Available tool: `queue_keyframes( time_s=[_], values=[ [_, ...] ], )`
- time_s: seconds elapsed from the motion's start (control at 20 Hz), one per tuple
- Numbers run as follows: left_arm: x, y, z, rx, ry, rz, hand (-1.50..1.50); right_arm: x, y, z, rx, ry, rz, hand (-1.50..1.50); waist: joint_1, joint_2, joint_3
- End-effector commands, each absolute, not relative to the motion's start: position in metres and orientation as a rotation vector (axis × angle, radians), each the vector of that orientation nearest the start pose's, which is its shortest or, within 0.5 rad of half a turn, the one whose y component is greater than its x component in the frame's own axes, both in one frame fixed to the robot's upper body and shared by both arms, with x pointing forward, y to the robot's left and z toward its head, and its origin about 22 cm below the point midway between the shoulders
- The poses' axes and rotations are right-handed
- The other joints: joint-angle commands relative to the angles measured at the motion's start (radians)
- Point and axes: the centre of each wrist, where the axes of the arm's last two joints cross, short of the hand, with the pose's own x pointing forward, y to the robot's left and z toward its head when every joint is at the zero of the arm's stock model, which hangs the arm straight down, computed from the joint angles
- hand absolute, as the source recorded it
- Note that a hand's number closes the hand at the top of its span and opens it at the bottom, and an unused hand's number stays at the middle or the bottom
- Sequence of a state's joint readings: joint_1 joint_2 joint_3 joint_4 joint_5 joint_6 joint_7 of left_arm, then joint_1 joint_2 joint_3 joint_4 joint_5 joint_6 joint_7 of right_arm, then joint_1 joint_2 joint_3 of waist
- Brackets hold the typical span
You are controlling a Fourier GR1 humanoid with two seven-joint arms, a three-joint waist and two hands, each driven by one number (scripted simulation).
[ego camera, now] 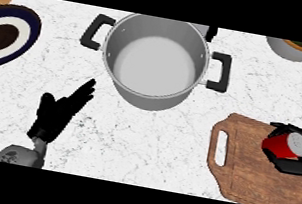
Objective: Pick the can from the cutting board and place it in the pot
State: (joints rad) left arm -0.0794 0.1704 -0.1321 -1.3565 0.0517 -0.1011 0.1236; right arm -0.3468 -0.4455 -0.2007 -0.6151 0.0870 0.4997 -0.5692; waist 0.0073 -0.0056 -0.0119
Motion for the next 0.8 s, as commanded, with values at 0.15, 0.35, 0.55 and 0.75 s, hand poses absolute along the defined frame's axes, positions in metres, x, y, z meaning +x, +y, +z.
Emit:
queue_keyframes(
  time_s=[0.15, 0.35, 0.55, 0.75],
  values=[
    [0.258, 0.233, -0.026, -0.081, -1.267, -0.278, 0.00, 0.279, -0.393, -0.084, 0.122, -1.554, 0.293, 1.50, 0.008, 0.010, 0.014],
    [0.262, 0.218, -0.025, -0.077, -1.301, -0.309, 0.00, 0.312, -0.376, -0.068, 0.209, -1.599, 0.387, 1.50, 0.026, 0.018, 0.016],
    [0.264, 0.229, -0.021, -0.081, -1.276, -0.319, 0.00, 0.337, -0.370, -0.047, 0.135, -1.691, 0.485, 1.50, 0.035, 0.020, 0.016],
    [0.277, 0.224, -0.016, -0.073, -1.291, -0.309, 0.00, 0.353, -0.348, -0.042, 0.118, -1.748, 0.512, 1.50, 0.012, 0.013, 0.014]
  ],
)
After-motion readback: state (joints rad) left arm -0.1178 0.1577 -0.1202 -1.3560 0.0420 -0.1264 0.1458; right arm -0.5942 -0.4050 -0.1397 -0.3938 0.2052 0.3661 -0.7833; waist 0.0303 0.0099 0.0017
